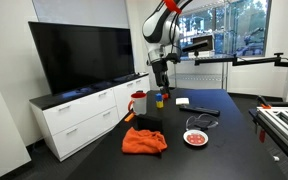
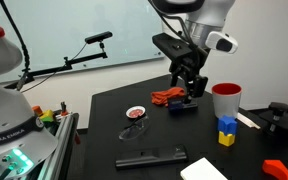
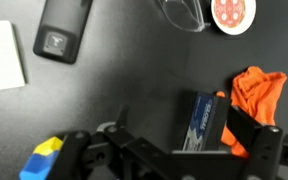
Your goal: Place the black object on top of the cup
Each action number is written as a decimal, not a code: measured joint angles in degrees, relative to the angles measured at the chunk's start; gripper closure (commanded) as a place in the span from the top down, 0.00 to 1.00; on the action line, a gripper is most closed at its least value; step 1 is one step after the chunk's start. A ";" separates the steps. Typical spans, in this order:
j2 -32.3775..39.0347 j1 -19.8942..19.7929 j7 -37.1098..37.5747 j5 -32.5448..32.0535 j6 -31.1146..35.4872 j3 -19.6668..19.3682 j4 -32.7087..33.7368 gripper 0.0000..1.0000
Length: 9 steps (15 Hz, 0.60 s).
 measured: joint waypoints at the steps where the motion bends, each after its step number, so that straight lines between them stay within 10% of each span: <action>1: 1.04 0.09 -0.07 1.12 3.39 0.60 0.11 1.00; 9: 5.44 0.71 -0.11 1.88 14.44 5.25 -0.10 1.00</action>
